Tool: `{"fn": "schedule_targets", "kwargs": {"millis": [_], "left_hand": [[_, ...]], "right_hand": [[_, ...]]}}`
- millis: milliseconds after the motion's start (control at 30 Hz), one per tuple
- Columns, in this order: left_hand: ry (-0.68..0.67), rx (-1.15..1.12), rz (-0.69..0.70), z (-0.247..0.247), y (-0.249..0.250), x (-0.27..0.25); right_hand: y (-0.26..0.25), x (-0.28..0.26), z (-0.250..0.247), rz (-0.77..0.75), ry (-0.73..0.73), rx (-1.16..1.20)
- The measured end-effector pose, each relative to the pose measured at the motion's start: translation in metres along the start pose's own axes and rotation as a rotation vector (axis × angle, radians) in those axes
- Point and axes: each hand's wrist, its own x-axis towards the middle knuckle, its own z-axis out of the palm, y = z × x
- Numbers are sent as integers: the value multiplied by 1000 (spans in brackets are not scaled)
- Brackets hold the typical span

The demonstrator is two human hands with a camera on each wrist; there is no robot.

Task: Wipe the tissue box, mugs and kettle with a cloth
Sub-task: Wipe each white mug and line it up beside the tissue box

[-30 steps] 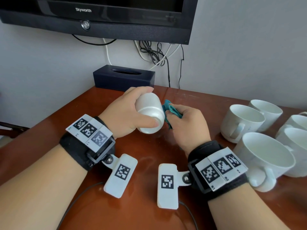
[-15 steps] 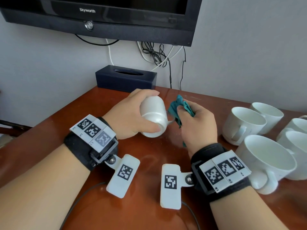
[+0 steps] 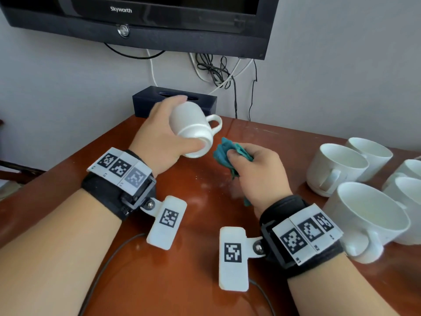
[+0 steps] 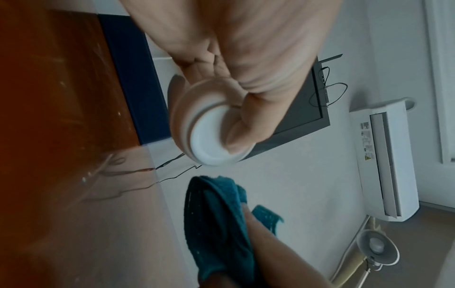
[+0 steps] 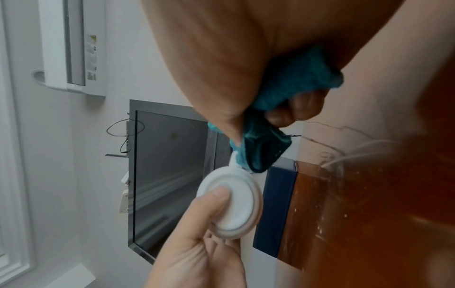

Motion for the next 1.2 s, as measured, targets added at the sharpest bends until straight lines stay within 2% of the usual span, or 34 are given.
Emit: {"fn": "schedule_targets", "kwargs": {"millis": [67, 200, 300, 400, 500, 700, 900, 1100, 1200], "left_hand": [[-48, -82, 28, 1, -1, -1], [-221, -274, 68, 8, 4, -6], [-383, -351, 73, 12, 7, -11], [-502, -273, 78, 12, 8, -13], [-462, -218, 101, 12, 9, -12], [-236, -187, 44, 7, 1, -7], [-221, -189, 26, 9, -1, -7], [-266, -454, -21, 15, 6, -11], [-264, -501, -50, 19, 9, -11]], "right_hand": [[0, 3, -1, 97, 52, 145], [-2, 7, -2, 357, 107, 596], [-2, 9, -5, 369, 83, 788], [-2, 11, -9, 331, 131, 755], [-1, 10, -7, 267, 125, 658], [-9, -1, -1, 175, -20, 545], [-5, 2, -2, 204, -19, 486], [5, 7, 6, 318, -27, 531], [6, 7, 11, 380, -31, 573]]}}
